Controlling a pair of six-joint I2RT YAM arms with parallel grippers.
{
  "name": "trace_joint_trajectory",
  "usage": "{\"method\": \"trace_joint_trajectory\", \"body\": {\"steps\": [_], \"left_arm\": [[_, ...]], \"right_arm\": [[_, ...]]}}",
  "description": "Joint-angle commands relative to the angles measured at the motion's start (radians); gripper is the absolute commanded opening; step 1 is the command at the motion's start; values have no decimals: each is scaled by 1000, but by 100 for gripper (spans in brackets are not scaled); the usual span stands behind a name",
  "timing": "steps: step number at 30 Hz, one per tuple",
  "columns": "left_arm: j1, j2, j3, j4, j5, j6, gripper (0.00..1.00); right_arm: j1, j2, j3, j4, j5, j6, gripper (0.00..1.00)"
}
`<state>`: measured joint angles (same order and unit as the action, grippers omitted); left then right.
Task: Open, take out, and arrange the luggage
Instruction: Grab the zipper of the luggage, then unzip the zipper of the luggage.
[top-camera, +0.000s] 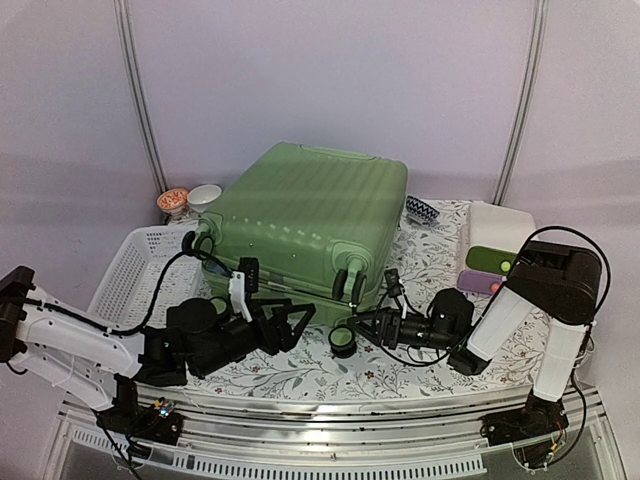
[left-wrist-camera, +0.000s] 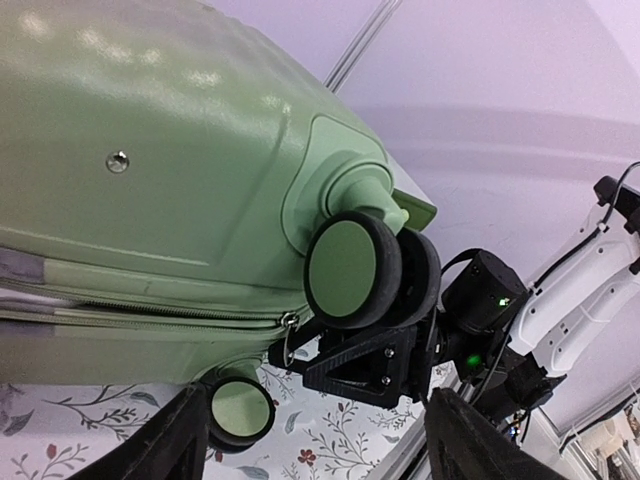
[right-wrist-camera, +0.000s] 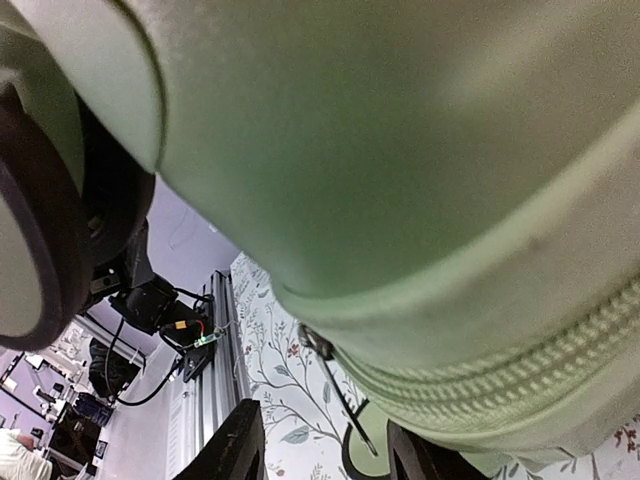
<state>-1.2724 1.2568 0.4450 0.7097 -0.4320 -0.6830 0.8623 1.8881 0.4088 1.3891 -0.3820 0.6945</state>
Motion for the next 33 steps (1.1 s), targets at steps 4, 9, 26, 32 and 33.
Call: {"method": "trace_joint_trajectory", "body": {"steps": [4,9,26,32,33], "left_arm": [[2,-15,-16,-38,-16,16,76],[2,-4,-10,-39,-12,20,76],[-18,8,157,-275,-48,122,88],[-71,139,407,-508,-180,182,98],[-74,166,445,-553,-196,184,98]], "right_arm": [[2,21,48,44,9,-13,37],[2,31,63,25,14,-16,26],[3,-288,-67,-374,164,-196,2],[2,-425,-61,-618,261,-286,2],[2,-435,-54,-643,270,-292,2]]}}
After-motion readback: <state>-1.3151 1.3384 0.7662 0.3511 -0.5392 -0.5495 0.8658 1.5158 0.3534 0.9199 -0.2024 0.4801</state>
